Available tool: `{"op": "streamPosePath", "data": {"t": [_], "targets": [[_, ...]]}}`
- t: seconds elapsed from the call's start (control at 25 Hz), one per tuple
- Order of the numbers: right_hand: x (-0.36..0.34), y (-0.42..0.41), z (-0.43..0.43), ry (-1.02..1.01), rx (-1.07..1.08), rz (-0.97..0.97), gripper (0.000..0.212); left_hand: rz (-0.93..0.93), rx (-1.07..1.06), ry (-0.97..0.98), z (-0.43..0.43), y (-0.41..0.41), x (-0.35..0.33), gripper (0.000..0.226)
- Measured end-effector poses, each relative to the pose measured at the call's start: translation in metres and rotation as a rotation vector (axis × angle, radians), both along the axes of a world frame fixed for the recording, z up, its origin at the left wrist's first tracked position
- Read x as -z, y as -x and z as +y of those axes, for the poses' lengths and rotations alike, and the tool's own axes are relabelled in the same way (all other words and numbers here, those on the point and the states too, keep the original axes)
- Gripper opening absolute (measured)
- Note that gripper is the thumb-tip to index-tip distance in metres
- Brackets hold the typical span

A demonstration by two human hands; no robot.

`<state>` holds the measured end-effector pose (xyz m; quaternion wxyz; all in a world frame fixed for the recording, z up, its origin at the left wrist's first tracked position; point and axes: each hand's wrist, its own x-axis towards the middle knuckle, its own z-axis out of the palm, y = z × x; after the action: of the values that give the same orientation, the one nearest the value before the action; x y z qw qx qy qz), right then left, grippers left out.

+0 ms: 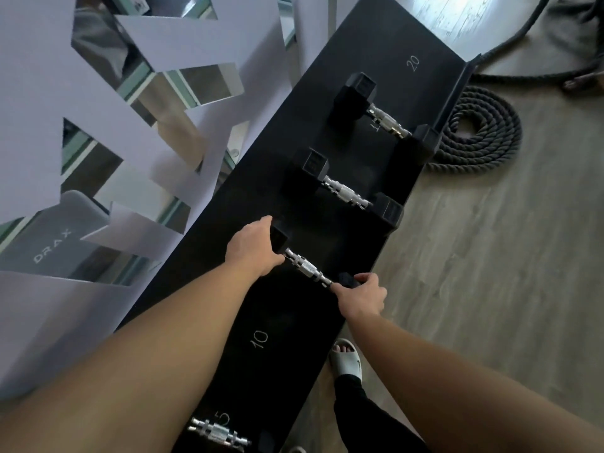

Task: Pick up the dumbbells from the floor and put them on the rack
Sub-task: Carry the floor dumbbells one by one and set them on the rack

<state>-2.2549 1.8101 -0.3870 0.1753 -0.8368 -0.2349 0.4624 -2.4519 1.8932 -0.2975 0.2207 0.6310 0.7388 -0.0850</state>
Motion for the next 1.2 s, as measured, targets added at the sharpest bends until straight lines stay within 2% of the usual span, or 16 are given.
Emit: {"op": "streamPosePath", "data": {"t": [0.08,0.2,0.36,0.52,0.68,0.76,1.0,1.08,1.2], "targets": [[-0.003,-0.008,0.005,-0.093,-0.042,-0.008,0.039,-0.047,0.008,-0.044,-0.002,-0.002,0.001,0.076],[-0.016,-0.01,0.011,-0.215,-0.206,-0.029,0.03,-0.018,0.1,0.015,-0.008,0.012,-0.013,0.07],[-0.046,-0.022,0.022,-0.259,-0.22,-0.032,0.017,0.013,0.164,0.056,-0.022,0.037,-0.044,0.057],[-0.091,-0.046,0.019,-0.246,-0.304,-0.057,0.021,-0.04,0.183,0.031,-0.044,0.047,-0.081,0.046],[-0.169,-0.075,-0.017,-0.229,-0.276,0.128,0.024,-0.114,0.255,-0.023,-0.08,0.045,-0.125,0.032],[-0.214,-0.093,-0.049,-0.273,-0.249,0.144,0.022,-0.179,0.279,-0.052,-0.097,0.037,-0.15,0.029],[-0.313,-0.162,-0.158,-0.398,-0.032,0.081,0.034,-0.369,0.403,-0.209,-0.131,-0.058,-0.238,0.027],[-0.338,-0.198,-0.208,-0.41,0.045,0.044,0.044,-0.384,0.518,-0.211,-0.151,-0.113,-0.258,0.026],[-0.36,-0.252,-0.284,-0.395,0.155,-0.034,0.044,-0.449,0.664,-0.183,-0.187,-0.186,-0.269,0.026]]}}
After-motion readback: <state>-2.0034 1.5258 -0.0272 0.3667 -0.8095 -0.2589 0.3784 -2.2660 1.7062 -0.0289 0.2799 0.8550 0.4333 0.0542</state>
